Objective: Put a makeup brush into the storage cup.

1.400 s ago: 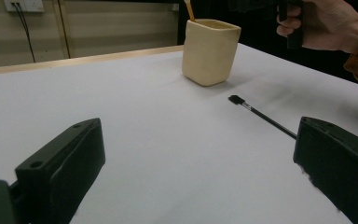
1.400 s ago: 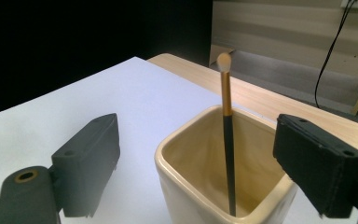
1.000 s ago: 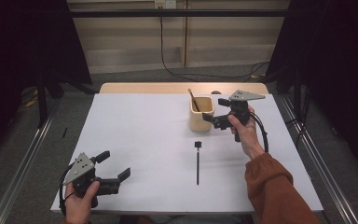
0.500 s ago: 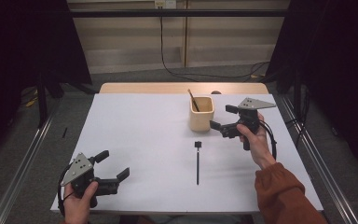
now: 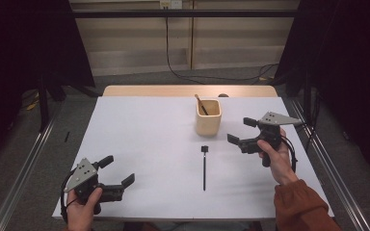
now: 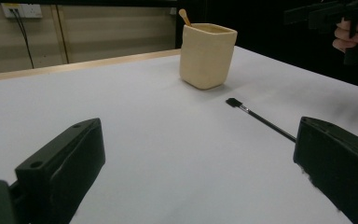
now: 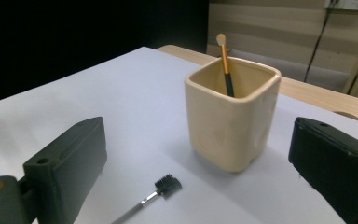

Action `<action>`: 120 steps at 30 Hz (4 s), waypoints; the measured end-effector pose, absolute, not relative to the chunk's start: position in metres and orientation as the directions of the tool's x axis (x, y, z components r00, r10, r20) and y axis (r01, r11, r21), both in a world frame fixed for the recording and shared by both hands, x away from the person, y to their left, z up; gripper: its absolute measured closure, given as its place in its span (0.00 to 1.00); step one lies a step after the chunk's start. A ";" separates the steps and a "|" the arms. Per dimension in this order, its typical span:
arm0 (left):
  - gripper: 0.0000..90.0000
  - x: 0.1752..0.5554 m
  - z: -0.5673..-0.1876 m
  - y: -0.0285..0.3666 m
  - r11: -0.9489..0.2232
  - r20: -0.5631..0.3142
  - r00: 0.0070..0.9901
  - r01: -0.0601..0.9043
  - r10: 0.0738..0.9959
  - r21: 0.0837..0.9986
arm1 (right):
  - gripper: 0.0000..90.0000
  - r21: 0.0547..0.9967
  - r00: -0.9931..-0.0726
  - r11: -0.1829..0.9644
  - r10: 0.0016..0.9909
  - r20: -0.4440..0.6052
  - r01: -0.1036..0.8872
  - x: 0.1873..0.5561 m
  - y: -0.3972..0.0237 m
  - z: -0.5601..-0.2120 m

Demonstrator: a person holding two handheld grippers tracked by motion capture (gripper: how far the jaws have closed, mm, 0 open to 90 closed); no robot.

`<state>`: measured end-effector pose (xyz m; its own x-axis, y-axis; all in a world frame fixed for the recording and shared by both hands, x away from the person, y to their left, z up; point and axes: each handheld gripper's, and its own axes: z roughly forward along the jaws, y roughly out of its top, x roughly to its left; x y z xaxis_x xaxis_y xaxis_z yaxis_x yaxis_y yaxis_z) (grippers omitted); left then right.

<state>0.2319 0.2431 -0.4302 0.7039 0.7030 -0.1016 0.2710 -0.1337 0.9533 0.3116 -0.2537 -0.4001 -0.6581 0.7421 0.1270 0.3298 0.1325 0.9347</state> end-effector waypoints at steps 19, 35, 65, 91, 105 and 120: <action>0.02 0.230 -0.431 0.245 -0.130 -0.104 0.698 0.274 0.708 0.953 | 0.05 0.927 -0.610 0.103 0.777 0.151 0.360 0.252 -0.273 -0.421; 0.02 0.221 -0.429 0.255 -0.101 -0.118 0.680 0.275 0.724 0.956 | 0.04 0.925 -0.557 0.103 0.820 0.130 0.366 0.206 -0.295 -0.435; 0.02 0.225 -0.430 0.252 -0.116 -0.111 0.685 0.276 0.720 0.954 | 0.05 0.937 -0.593 0.110 0.796 0.117 0.333 0.225 -0.279 -0.423; 0.02 0.225 -0.430 0.251 -0.123 -0.097 0.694 0.261 0.714 0.957 | 0.01 0.928 -0.714 0.189 0.692 0.107 0.322 0.282 -0.214 -0.409; 0.02 0.226 -0.431 0.250 -0.130 -0.101 0.696 0.271 0.711 0.954 | 0.03 0.909 -0.727 0.243 0.680 0.089 0.339 0.310 -0.180 -0.402; 0.02 0.226 -0.431 0.250 -0.130 -0.097 0.696 0.267 0.712 0.955 | 0.03 0.837 -0.714 0.307 0.687 0.135 0.453 0.324 -0.171 -0.398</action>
